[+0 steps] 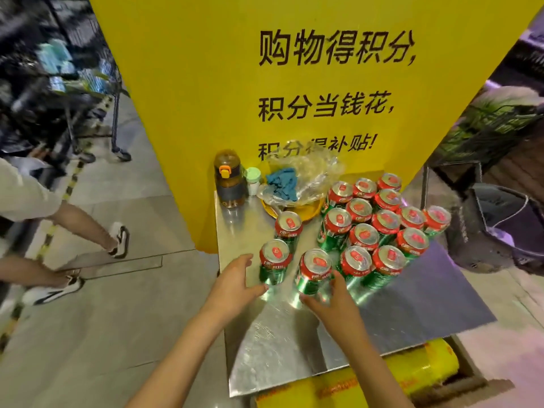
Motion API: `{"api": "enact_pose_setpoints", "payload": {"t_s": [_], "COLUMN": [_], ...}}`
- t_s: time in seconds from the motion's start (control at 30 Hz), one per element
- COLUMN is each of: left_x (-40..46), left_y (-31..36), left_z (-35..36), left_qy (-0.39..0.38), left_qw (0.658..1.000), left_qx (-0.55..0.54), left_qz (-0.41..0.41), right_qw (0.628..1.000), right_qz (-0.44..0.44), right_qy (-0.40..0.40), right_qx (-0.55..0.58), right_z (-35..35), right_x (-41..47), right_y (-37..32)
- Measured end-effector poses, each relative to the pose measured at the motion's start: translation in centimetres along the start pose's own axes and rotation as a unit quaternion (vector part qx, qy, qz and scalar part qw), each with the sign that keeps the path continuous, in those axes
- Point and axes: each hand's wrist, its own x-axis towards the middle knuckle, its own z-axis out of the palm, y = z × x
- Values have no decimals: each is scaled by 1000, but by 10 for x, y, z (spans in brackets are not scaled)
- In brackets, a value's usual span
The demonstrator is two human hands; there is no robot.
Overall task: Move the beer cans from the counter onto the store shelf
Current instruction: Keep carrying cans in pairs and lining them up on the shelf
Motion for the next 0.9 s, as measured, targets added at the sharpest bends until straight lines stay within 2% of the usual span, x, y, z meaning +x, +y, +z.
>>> {"api": "enact_pose_setpoints", "payload": {"t_s": [0.13,0.4,0.63,0.77,0.9], "left_x": [23,35,23,-2,-42], "left_y": [4,12,16,2,-14], "left_z": [19,45,49,47,29], "left_qy": [15,54,110,125,129], "left_qw": [999,972,965,958,940], "left_qx": [-41,-228,-229,-246,-298], "left_qz": [-28,-30,-61,-78,-101], "right_qw": [1000,997,994,994,991], "right_qz": [-14,-44,-46,-52,-60], "right_qy": [23,55,103,91,28], "right_qx": [-7,17,5,28,116], "right_z": [6,15,18,14,9], "right_x": [25,50,54,41,15], "right_y": [11,26,28,27,21]}}
